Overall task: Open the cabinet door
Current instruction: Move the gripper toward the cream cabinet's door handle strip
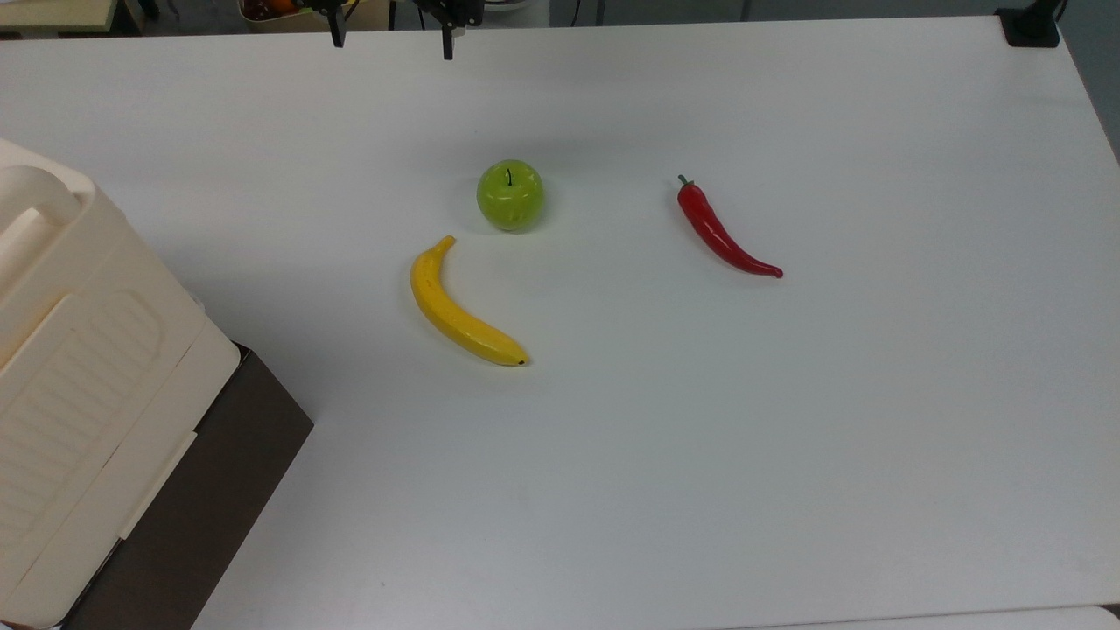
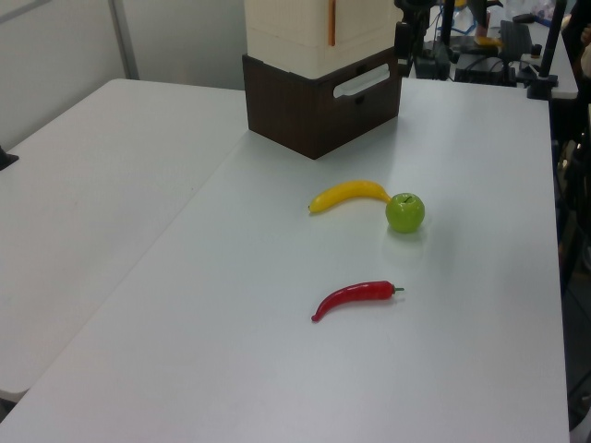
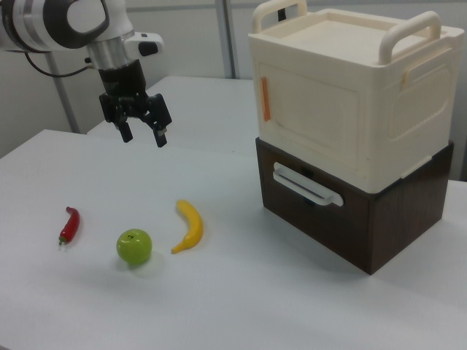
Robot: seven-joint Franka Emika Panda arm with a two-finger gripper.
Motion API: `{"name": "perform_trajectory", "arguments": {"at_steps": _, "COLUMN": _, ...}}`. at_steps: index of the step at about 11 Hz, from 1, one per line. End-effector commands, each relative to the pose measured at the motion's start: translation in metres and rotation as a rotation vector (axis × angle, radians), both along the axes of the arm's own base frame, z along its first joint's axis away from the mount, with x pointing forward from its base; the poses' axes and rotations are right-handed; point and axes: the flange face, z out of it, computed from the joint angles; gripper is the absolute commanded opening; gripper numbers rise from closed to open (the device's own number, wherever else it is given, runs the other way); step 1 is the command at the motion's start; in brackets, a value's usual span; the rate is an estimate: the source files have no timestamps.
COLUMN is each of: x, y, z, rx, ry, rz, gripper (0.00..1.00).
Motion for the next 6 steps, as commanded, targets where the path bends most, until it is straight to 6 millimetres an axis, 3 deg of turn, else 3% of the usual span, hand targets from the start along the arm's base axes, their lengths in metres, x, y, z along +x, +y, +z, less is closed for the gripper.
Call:
{"name": "perform_trajectory", "arguments": {"at_steps": 1, "x": -0.0015, "y": 0.0043, "z": -0.0045, "rx": -0.001, "ry": 0.015, "rz": 0.013, "gripper": 1.00}}
{"name": "perform_trajectory", "arguments": {"at_steps": 6, "x": 0.0053, "y": -0.0052, "z": -0.0137, "rx": -0.003, "ry": 0.019, "rz": -0.016, "gripper": 1.00}}
